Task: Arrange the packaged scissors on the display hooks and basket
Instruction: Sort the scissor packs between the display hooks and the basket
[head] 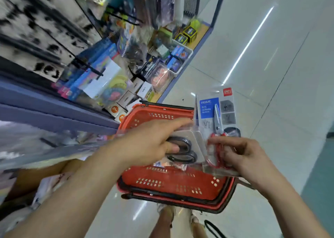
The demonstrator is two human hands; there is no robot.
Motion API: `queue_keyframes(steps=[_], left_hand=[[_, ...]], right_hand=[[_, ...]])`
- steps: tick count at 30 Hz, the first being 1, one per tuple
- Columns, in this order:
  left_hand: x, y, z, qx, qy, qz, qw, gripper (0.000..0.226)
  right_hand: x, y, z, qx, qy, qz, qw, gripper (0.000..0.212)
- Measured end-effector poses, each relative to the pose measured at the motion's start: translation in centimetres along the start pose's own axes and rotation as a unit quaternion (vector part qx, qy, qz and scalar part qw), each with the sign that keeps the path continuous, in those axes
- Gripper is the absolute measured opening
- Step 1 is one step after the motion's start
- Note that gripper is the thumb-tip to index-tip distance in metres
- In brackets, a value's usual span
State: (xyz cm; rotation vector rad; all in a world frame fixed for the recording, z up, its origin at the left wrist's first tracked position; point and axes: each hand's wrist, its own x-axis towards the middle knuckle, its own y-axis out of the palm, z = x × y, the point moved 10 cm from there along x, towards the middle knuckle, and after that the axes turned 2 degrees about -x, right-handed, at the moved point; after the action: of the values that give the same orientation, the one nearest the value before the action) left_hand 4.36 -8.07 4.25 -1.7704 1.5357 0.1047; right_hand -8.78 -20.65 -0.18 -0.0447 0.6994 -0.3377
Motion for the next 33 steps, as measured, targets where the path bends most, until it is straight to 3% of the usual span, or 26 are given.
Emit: queue_keyframes(steps=[2,4,6,8,10,12,14,16,18,20,22,23,25,27,29,31,33], left_hand=[[-2.3,-1.3,-3.6,0.073,-0.004,0.039,0.997,0.076],[-4.7,-2.1,-7.7,0.128,-0.002,0.061,0.990,0.086],[-6.6,-3.1,-11.7,0.174,0.009,0.037,0.984,0.098],[-8.5,-4.8,-15.6,0.208,0.034,-0.028,0.977,0.108],[-10.9,-6.9,-18.6,0.234,0.045,-0.112,0.965,0.113],[-13.8,-8.5,-20.2,0.247,0.033,-0.184,0.951,0.109],[-17.3,-10.1,-21.0,0.255,0.009,-0.293,0.921,0.095],[-23.0,-11.3,-20.9,0.188,-0.010,-0.480,0.857,0.075],[-29.3,-10.8,-18.6,0.033,-0.077,-0.628,0.774,0.066],[-31.9,-7.8,-14.9,-0.177,-0.151,-0.625,0.745,0.075],[-31.6,-5.3,-13.9,-0.345,-0.116,-0.573,0.734,0.075],[-31.9,-4.8,-14.1,-0.399,-0.083,-0.571,0.713,0.067],[-33.7,-5.2,-15.3,-0.433,-0.035,-0.595,0.676,0.048],[-35.7,-5.9,-16.8,-0.414,-0.004,-0.619,0.668,0.050],[-37.6,-6.3,-17.6,-0.417,0.020,-0.633,0.652,0.056],[-39.5,-6.4,-17.4,-0.450,0.027,-0.649,0.613,0.056],[-41.0,-6.4,-16.9,-0.501,0.044,-0.647,0.574,0.041]], right_hand=[[-2.9,-0.6,4.8,0.017,-0.034,0.025,0.999,0.027],[-5.7,0.6,8.7,0.003,-0.045,0.107,0.993,0.053],[-8.6,2.4,12.2,-0.060,-0.076,0.158,0.983,0.057],[-10.9,2.7,15.3,-0.118,-0.128,0.129,0.976,0.038],[-13.0,2.3,17.4,-0.095,-0.150,0.101,0.979,0.028],[-15.2,2.1,18.6,-0.083,-0.160,0.100,0.979,0.028],[-17.3,2.5,19.0,0.005,-0.155,0.123,0.980,0.026],[-18.7,3.0,18.9,0.119,-0.126,0.123,0.977,0.030],[-20.2,3.5,19.4,0.192,-0.118,0.112,0.968,0.044],[-21.9,4.5,21.0,0.232,-0.135,0.119,0.956,0.047],[-23.7,5.7,22.8,0.226,-0.168,0.125,0.951,0.052],[-24.7,6.4,23.6,0.202,-0.183,0.129,0.953,0.053],[-26.3,7.7,24.7,0.158,-0.202,0.137,0.957,0.036],[-27.8,8.7,25.7,0.148,-0.224,0.148,0.952,0.024],[-29.5,9.8,26.6,0.141,-0.246,0.161,0.945,0.024],[-31.1,10.7,27.5,0.138,-0.260,0.169,0.941,0.025],[-32.0,11.4,28.3,0.134,-0.272,0.165,0.939,0.027]])
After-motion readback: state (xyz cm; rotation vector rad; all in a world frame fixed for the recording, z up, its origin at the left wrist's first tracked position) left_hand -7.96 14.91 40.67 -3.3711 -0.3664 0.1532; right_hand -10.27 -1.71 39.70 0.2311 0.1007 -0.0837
